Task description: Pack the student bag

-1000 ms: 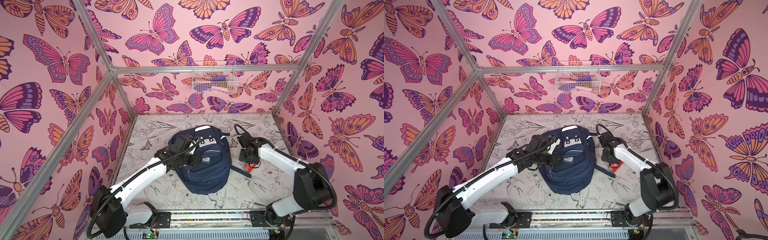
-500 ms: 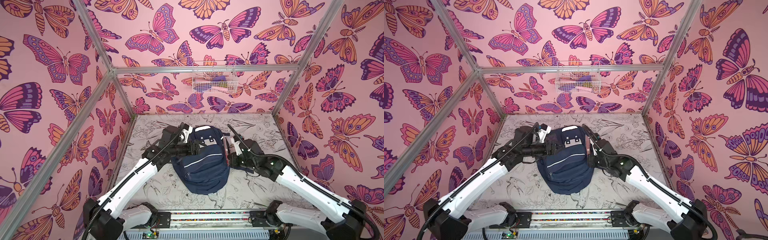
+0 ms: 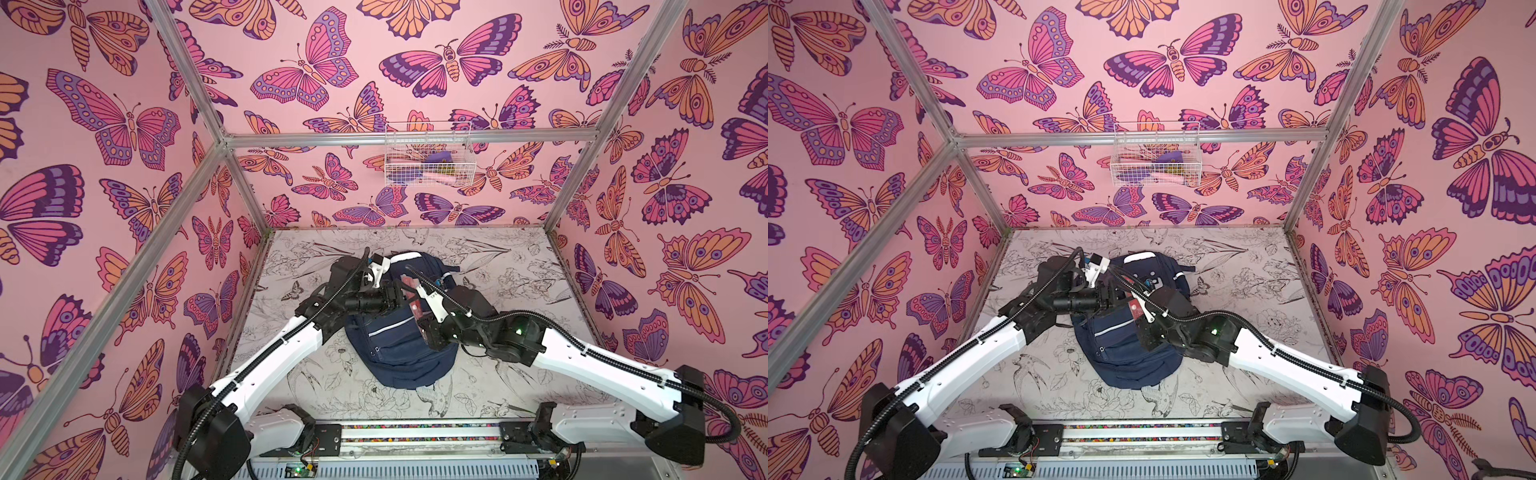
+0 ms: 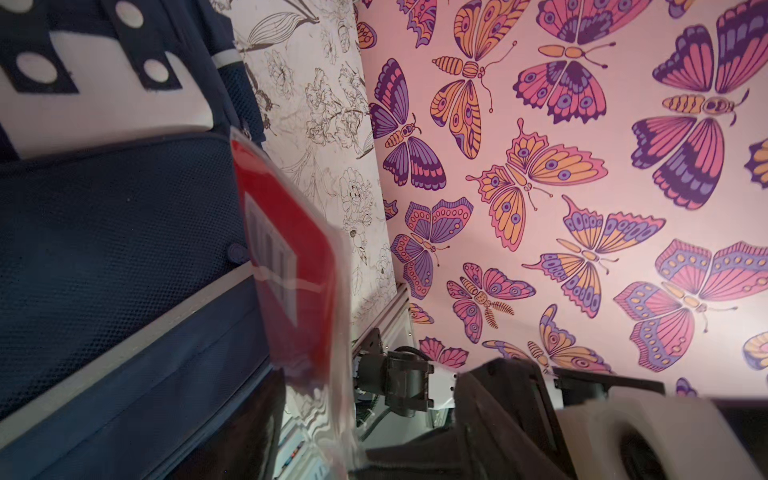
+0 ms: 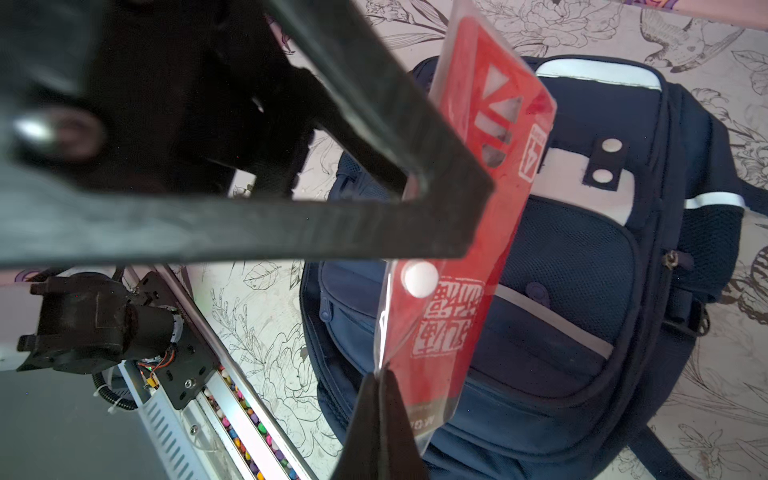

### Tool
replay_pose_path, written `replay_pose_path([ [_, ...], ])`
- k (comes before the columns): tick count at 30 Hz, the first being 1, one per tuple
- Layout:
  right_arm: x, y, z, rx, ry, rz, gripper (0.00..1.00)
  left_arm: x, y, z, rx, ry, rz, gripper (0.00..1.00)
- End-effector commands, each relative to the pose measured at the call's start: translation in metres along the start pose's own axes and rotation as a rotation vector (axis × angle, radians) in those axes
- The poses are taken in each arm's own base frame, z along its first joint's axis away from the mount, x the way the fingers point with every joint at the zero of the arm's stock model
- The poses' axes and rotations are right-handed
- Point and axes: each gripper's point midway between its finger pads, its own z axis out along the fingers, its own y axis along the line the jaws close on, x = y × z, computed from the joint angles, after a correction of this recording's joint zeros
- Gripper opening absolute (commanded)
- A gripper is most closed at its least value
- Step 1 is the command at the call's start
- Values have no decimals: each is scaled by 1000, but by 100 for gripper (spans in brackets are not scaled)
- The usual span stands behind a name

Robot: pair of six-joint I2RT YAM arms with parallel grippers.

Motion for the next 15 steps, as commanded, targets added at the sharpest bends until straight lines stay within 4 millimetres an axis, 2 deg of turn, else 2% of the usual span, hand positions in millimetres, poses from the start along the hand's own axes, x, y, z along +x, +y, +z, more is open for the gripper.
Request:
replay_pose_path([
  [1, -13, 12, -2, -4, -35, -51, 0, -3, 0, 1, 16, -6, 6, 59],
  [5, -11, 20, 3, -10, -31, -68, 0, -7, 1, 0, 12, -19, 17, 45],
  [10, -9, 28, 5, -20, -31, -82, 0, -11, 17, 2, -14, -23, -10, 27],
  [15, -7, 31, 7, -24, -25, -85, 0, -14, 17, 0, -4, -25, -11, 6],
])
